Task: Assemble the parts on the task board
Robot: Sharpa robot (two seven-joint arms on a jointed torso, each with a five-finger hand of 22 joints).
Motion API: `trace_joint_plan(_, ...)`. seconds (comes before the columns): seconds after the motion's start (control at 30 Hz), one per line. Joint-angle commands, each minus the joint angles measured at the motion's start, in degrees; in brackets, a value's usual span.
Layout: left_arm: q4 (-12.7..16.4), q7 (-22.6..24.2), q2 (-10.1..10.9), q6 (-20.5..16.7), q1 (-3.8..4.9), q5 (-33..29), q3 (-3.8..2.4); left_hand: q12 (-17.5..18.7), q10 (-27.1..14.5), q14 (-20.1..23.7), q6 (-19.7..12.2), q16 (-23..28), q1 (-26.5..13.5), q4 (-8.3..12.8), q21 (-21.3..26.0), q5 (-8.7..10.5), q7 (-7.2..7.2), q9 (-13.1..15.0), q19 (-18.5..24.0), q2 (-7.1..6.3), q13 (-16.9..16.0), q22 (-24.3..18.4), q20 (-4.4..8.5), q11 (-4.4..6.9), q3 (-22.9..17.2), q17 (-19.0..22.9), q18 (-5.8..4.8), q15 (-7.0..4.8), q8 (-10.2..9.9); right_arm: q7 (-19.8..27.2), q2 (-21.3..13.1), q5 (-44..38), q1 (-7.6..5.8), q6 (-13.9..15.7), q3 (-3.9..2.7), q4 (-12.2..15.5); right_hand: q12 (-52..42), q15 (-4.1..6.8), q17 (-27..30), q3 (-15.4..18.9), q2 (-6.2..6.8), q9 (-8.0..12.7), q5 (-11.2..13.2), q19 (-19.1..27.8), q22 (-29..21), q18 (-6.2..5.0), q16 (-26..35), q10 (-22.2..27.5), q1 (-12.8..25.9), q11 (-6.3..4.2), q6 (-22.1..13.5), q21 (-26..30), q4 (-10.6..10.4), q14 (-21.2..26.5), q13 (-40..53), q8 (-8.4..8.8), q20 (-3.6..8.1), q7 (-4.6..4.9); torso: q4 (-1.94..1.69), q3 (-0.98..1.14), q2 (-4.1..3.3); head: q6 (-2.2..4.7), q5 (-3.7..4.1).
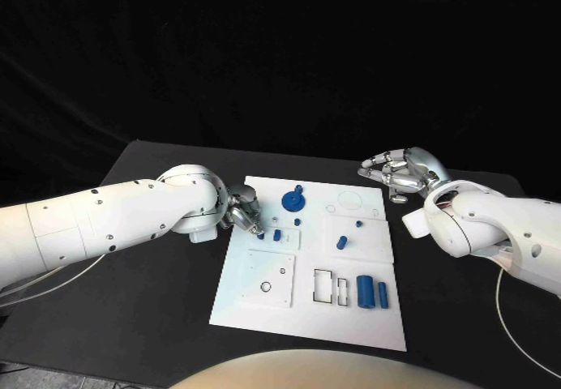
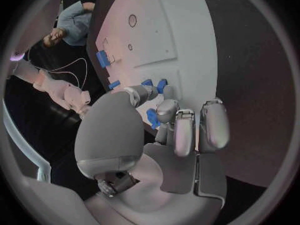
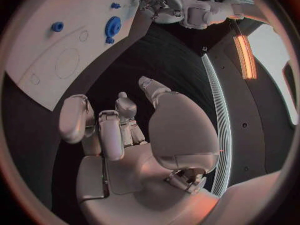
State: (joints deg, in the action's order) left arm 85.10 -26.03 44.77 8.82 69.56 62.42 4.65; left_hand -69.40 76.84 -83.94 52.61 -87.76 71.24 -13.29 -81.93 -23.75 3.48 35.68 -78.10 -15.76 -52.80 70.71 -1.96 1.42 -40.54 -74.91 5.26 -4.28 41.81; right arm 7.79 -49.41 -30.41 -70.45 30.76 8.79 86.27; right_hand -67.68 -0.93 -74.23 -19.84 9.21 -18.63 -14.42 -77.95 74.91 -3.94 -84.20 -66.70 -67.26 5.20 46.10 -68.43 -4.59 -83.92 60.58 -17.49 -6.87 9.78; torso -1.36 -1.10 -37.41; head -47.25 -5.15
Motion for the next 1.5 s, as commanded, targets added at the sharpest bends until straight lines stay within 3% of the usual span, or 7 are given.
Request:
trace_joint_plan(0.03, 0.1, 0.0, -0.7, 2.0, -0.19, -0.5, 0.17, -0.6, 0.7, -4.7, 0.7, -0.3, 0.0, 11.8, -0.2, -0.37, -0.30, 0.0, -0.3, -0.32, -0.4, 0.1, 0.11, -0.02, -11.6, -9.0, -0.99, -0.29, -0.4, 0.4, 0.0, -0.5, 0.04, -0.4, 0.00, 0.1, -0.3, 0.12, 0.0, 0.0, 0.03, -0.1, -0.3, 0.0, 2.6, -1.15, 0.3, 0.4, 0.2, -0.11, -0.4, 0.2, -0.5, -1.7, -0.1, -0.38, 0.07, 0.14, 0.02, 0.02, -0.04, -0.07, 0.07)
trace_joint_plan(0.37, -0.4, -1.1, -1.3, 3.3, -0.19, -0.8, 0.49, -0.9, 1.1, -4.7, 1.0, -0.3, -0.5, 11.7, -0.3, -0.86, -0.36, 0.1, -0.3, -0.39, -1.0, 0.1, 0.13, 0.02, -11.5, -9.2, -1.00, -0.31, -0.5, 0.4, -0.1, -0.5, 0.04, -0.3, 0.00, 0.2, -0.3, 0.14, 0.1, 0.1, 0.10, -0.1, -0.3, 0.0, 2.6, -1.16, 0.3, 0.5, 0.0, -0.12, -0.6, 0.3, -0.6, -1.7, -0.2, -0.66, 0.09, 0.13, 0.03, 0.05, -0.01, -0.31, 0.20)
trace_joint_plan(0.63, -0.5, -1.7, -1.3, 3.9, -0.18, -0.3, 0.58, -0.9, 1.5, -4.8, 1.7, -0.4, -1.3, 12.5, -0.3, -3.34, -0.53, 0.5, -0.2, -0.52, -1.6, 0.2, 0.27, 0.19, -11.4, -9.5, -1.00, -0.46, -1.0, 0.4, -0.2, -0.5, 0.04, -0.3, 0.00, 0.3, -0.3, 0.14, 0.1, 0.1, 0.10, -0.1, -0.3, 0.0, 2.6, -1.16, 0.3, 0.5, 0.0, -0.12, -0.6, 0.3, -0.6, -1.7, -0.2, -0.66, 0.09, 0.13, -0.03, 0.02, 0.01, -0.32, 0.27)
trace_joint_plan(1.13, -0.8, -1.9, -1.5, 1.4, -0.18, -0.5, 0.61, -1.0, 2.0, -4.8, 2.0, -0.5, -2.6, 11.9, -0.3, -3.61, -0.69, 0.9, -0.2, -0.09, -1.9, 0.1, 0.29, 0.28, -10.3, -9.6, -0.99, -0.49, -1.1, 0.4, -0.3, -0.5, 0.04, -0.2, 0.00, 0.4, -0.2, 0.14, 0.1, 0.1, 0.12, -0.1, -0.3, 0.0, 2.6, -1.16, 0.4, 0.6, 0.0, -0.12, -0.6, 0.3, -0.7, -1.7, -0.3, -0.75, 0.09, 0.13, -0.02, 0.02, -0.02, -0.21, 0.32)
trace_joint_plan(1.23, -1.0, -1.9, -1.6, 0.9, -0.18, -0.9, 0.61, -0.6, 2.1, -4.8, 1.7, -0.5, -3.9, 10.8, -0.1, -3.05, -0.95, 1.5, -0.1, 0.65, -1.6, 0.1, 0.29, 0.44, -8.5, -9.6, -1.01, -0.55, -1.3, 0.4, -0.3, -0.5, 0.03, -0.2, -0.01, 0.4, -0.2, 0.14, 0.1, 0.1, 0.12, -0.1, -0.3, 0.0, 2.6, -1.16, 0.4, 0.6, 0.0, -0.12, -0.6, 0.3, -0.7, -1.7, -0.3, -0.75, 0.09, 0.13, -0.02, 0.01, -0.01, -0.23, 0.34)
trace_joint_plan(1.5, -1.6, -1.9, -2.0, 0.8, -0.18, -1.6, 0.64, 0.0, 2.3, -4.8, 1.5, -0.5, -6.1, 7.4, 0.3, -2.45, -1.94, 2.6, -0.1, 1.03, -1.3, -0.1, 0.65, 1.06, -2.2, -9.7, -1.00, -1.05, -2.0, 0.4, -0.4, -0.5, 0.03, -0.2, -0.01, 0.4, -0.2, 0.14, 0.2, 0.1, 0.13, -0.1, -0.3, 0.0, 2.6, -1.19, 0.4, 0.7, 0.0, -0.11, -0.7, 0.4, -0.8, -1.7, -0.5, -0.78, 0.09, 0.14, 0.01, -0.03, 0.01, -0.33, 0.51)
